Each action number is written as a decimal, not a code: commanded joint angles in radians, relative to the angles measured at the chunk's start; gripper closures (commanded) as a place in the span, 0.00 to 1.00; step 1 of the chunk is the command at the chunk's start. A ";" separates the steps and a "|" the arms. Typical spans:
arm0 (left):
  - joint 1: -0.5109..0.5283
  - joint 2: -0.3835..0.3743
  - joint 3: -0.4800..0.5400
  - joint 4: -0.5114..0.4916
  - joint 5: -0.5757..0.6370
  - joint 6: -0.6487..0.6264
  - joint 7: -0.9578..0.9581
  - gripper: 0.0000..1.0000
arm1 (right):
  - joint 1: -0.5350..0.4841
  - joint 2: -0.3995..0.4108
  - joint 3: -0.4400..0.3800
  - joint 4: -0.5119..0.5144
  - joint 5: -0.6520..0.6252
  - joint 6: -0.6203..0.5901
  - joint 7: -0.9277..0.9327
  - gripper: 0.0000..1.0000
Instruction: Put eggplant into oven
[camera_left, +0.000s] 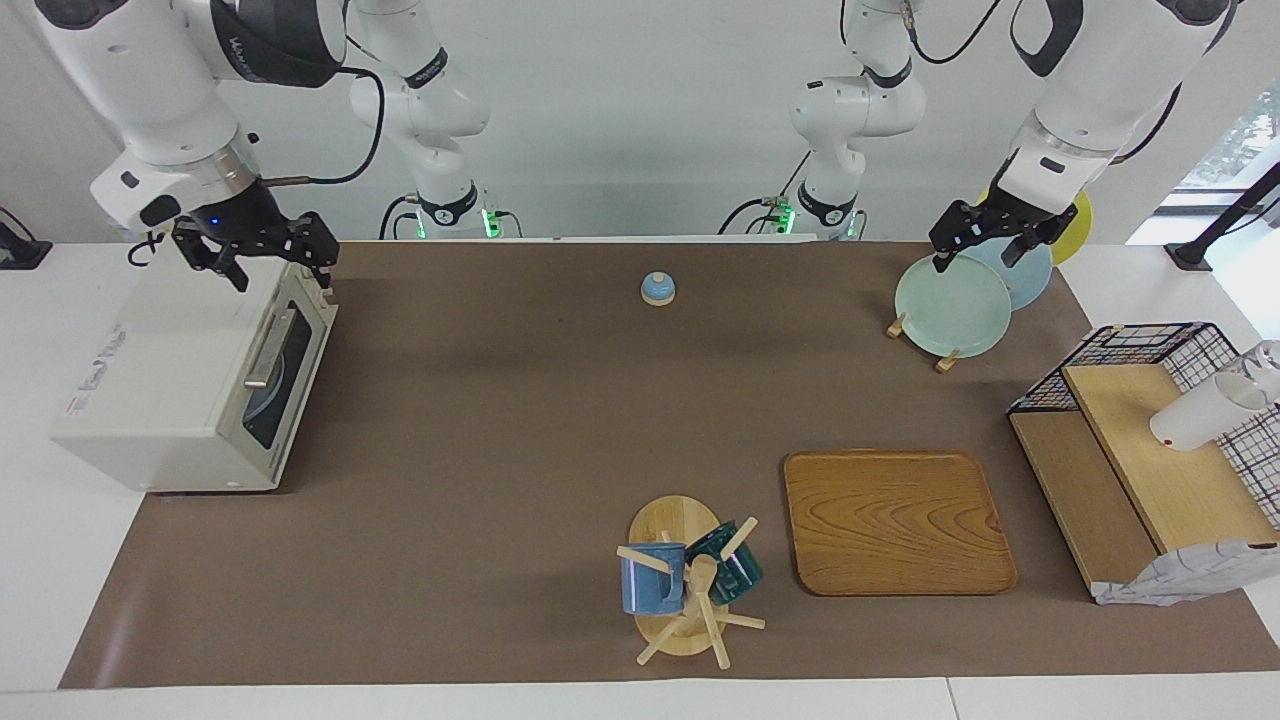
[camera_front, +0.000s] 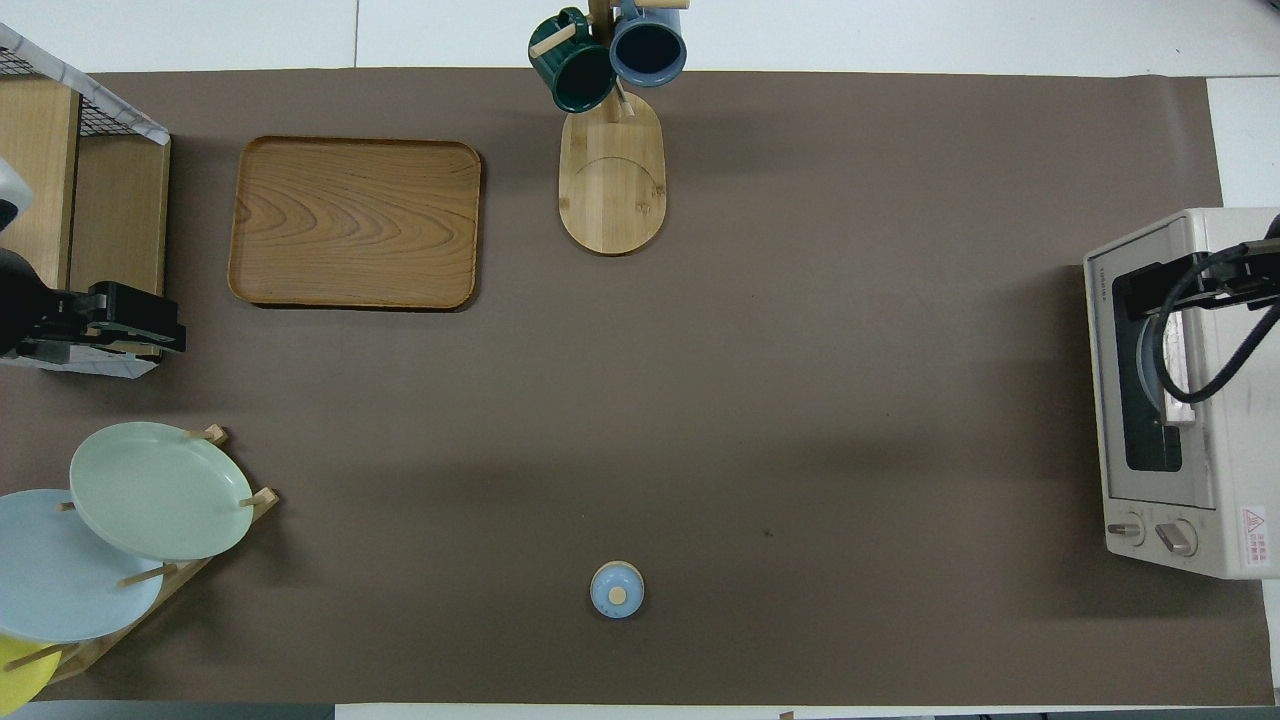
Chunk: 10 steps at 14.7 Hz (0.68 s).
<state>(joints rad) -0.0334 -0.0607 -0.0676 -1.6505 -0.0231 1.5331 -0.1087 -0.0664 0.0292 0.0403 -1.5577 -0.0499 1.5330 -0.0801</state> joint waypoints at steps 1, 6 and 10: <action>0.012 -0.014 -0.008 -0.015 0.003 0.002 0.000 0.00 | 0.098 -0.026 -0.108 -0.008 0.030 -0.001 0.014 0.00; 0.012 -0.014 -0.008 -0.015 0.003 0.002 0.000 0.00 | 0.094 -0.068 -0.120 -0.048 0.018 0.007 0.014 0.00; 0.012 -0.014 -0.008 -0.015 0.003 0.002 0.000 0.00 | 0.092 -0.068 -0.122 -0.047 0.018 0.004 0.014 0.00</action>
<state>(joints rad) -0.0334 -0.0607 -0.0676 -1.6505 -0.0231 1.5331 -0.1087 0.0314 -0.0195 -0.0794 -1.5796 -0.0496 1.5331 -0.0708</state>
